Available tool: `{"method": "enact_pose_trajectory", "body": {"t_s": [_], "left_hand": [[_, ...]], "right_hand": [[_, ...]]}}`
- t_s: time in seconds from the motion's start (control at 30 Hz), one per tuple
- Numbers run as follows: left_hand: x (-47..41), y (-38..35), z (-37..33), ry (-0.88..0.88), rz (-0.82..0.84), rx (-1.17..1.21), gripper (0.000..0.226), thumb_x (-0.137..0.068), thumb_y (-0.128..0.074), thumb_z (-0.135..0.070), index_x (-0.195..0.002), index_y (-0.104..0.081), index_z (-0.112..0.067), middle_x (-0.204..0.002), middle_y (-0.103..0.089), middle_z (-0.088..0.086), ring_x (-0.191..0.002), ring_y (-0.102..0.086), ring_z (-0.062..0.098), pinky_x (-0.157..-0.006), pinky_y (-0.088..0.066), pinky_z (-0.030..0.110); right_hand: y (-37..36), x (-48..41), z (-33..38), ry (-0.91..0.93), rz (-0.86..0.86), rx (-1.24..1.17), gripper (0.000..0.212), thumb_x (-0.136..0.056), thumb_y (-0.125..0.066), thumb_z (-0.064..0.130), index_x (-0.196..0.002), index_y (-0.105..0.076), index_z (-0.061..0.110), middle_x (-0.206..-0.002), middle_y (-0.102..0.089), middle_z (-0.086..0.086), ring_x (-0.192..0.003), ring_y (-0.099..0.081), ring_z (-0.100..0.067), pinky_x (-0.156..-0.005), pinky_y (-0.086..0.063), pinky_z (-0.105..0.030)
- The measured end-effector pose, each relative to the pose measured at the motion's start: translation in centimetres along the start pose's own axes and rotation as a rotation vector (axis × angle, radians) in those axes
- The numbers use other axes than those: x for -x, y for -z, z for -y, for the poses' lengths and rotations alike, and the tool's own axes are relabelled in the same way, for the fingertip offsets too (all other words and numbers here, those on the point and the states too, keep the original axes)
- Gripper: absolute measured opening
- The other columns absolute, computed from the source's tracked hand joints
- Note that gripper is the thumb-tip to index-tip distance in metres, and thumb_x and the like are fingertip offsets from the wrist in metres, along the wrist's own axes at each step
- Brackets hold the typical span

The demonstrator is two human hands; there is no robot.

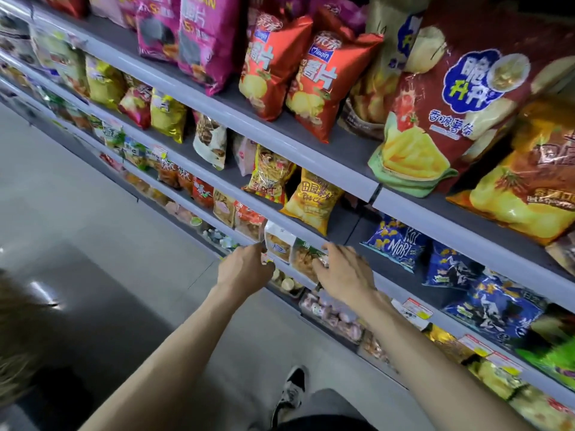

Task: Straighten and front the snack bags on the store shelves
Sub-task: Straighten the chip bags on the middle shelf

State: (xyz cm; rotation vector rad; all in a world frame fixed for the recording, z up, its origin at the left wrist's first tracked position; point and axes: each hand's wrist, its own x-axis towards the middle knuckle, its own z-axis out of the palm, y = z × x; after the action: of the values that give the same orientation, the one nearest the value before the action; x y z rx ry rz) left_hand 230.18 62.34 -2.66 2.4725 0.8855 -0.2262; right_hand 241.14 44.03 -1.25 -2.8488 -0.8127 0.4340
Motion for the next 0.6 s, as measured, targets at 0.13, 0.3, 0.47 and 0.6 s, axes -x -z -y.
{"method": "enact_pose_trajectory", "body": {"t_s": [0.13,0.3,0.47,0.6], "left_hand": [[-2.6,0.9,-0.7,0.032,0.017,-0.030,0.045,-0.094,-0.056,-0.041,-0.137,-0.062,-0.027,-0.124,-0.072,0.006,-0.109,-0.069,0.033,-0.087,-0.060,0.041],[-6.1,1.8,-0.5,0.068,0.020,-0.035,0.038,-0.097,-0.057,-0.043,-0.130,-0.062,-0.025,-0.124,-0.071,0.003,-0.109,-0.069,0.031,-0.088,-0.059,0.040],[-10.3,2.5,0.5,0.071,0.031,-0.016,0.047,-0.093,-0.061,-0.047,-0.134,-0.061,-0.024,-0.121,-0.071,0.004,-0.107,-0.069,0.031,-0.086,-0.061,0.044],[-13.9,3.1,1.7,0.040,0.031,0.015,0.055,-0.092,-0.060,-0.052,-0.138,-0.055,-0.023,-0.117,-0.070,0.007,-0.097,-0.068,0.032,-0.080,-0.061,0.044]], "right_hand": [[0.1,-3.6,-0.3,-0.006,0.041,-0.032,0.052,-0.104,-0.043,0.051,-0.145,-0.050,0.019,-0.144,-0.060,-0.007,-0.132,-0.051,-0.031,-0.104,-0.043,-0.044],[-0.5,-7.2,-0.4,-0.053,0.068,-0.180,0.051,-0.102,-0.050,0.044,-0.145,-0.047,0.017,-0.146,-0.056,-0.009,-0.133,-0.050,-0.032,-0.102,-0.045,-0.044],[-1.9,-9.6,0.1,-0.171,0.084,-0.327,0.063,-0.098,-0.058,0.045,-0.150,-0.042,0.013,-0.150,-0.051,-0.014,-0.134,-0.051,-0.037,-0.108,-0.045,-0.047],[-3.3,-10.7,1.0,-0.240,0.111,-0.426,0.073,-0.099,-0.060,0.042,-0.158,-0.033,0.008,-0.158,-0.044,-0.018,-0.142,-0.044,-0.038,-0.111,-0.039,-0.044]]}}
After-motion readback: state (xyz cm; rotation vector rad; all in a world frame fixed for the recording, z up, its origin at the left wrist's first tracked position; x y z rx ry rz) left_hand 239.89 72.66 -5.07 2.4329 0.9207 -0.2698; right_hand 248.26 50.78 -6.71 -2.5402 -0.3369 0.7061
